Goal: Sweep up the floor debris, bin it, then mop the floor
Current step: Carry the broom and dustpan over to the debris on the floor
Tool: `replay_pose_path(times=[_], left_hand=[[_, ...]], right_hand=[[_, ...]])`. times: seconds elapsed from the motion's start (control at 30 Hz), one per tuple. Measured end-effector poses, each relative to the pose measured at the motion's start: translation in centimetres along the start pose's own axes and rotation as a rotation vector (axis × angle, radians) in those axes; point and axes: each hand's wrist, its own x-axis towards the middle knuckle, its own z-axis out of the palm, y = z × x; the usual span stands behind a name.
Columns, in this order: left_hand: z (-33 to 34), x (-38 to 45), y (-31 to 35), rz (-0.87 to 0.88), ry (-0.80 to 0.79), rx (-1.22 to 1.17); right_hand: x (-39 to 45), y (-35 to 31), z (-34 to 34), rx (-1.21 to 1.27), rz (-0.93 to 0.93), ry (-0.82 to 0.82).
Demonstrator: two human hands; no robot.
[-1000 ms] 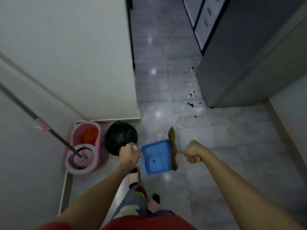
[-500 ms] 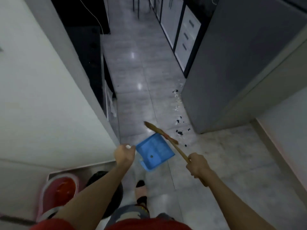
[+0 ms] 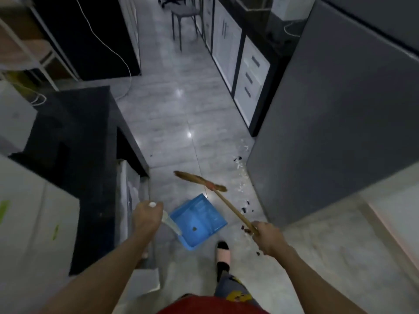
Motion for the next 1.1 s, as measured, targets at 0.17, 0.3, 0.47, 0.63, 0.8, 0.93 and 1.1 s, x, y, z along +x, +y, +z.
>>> replay_pose_path(times=[0.17,0.3,0.47,0.63,0.8,0.93,1.1], left_hand=[[2.1,7.2,9.3,-0.025,0.091,0.081],[4.0,13.1,15.3,-0.018,0.052,0.105],[6.2,23.7,23.2,0.059,0.012,0.095],[7.4,33.6,31.7,0.189,-0.12,0.13],[9.2,41.1,40.5,0.246,-0.194,0.15],[12.7,46.5,46.3,0.275,-0.219,0.209],[17.7,51.7,52.9,0.338,-0.241,0.3]], right_hand=[[10.7,-1.3,-9.4,0.012,-0.06,-0.024],[18.8,-3.5,-15.4,-0.01,-0.068,-0.009],[29.5,-7.2,-20.1,0.003,-0.004,0.01],[37.3,-10.4,-24.2,0.079,0.108,0.018],[43.1,-11.8,-28.2,0.153,0.19,0.054],[48.6,-11.9,-31.4,0.212,0.226,0.063],[56.0,-9.9,-36.6,0.283,0.239,0.048]])
